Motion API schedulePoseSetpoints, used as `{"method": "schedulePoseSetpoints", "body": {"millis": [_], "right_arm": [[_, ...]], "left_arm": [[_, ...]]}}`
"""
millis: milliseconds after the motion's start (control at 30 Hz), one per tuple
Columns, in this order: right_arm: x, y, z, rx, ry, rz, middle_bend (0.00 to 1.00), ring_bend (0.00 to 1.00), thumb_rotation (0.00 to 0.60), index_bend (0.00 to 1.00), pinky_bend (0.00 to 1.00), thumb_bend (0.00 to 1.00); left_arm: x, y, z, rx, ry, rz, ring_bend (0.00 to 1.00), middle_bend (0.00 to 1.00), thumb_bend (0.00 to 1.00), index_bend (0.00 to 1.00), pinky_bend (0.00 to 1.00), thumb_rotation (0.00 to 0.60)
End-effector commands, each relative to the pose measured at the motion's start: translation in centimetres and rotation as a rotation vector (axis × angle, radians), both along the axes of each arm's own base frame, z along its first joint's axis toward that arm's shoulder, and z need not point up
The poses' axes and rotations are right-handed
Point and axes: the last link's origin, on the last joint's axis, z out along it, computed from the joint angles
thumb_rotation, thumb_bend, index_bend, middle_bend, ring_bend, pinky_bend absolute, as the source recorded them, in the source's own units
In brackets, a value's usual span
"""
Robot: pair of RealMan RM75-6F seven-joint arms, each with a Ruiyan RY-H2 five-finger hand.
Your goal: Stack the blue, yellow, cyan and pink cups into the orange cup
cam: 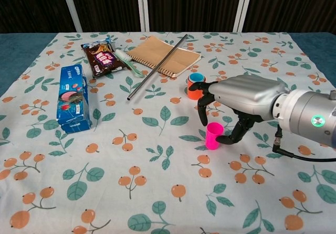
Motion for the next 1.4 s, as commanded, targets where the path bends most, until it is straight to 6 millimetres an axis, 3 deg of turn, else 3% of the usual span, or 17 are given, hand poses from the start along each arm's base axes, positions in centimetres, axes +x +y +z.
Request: {"method": "schedulePoseSetpoints", "body": {"millis": [33,933,1200,1400], "right_arm": [[0.0,0.0,-0.1,0.003,0.002,0.002,0.00,0.13,0.600,0.47,0.21,0.36],[-0.1,-0.3,0.2,0.009,0.005,-0.001,0.00,0.14,0.600,0.54,0.21,0.37],[1.8,-1.3,2.0,-0.008,0.008,0.031,0.00,0.14,0.600,0.56,0.21,0.37],[4.3,-3.2,4.3,-0.030,0.003,0.035,0.00,0.14,0.600,0.56,0.21,0.37]], "left_arm": [[0.0,0.0,0.0,0.000,0.001,0.000,0.00,0.01,0.20,0.23,0.00,0.600],[-0.1,0.0,-0.1,-0.011,0.003,0.009,0.00,0.01,0.20,0.23,0.00,0.600],[0.0,0.0,-0.1,-0.009,0.001,0.008,0.00,0.01,0.20,0.23,0.00,0.600],[0.0,-0.1,-0.1,-0.009,0.002,0.006,0.00,0.01,0.20,0.23,0.00,0.600]]}}
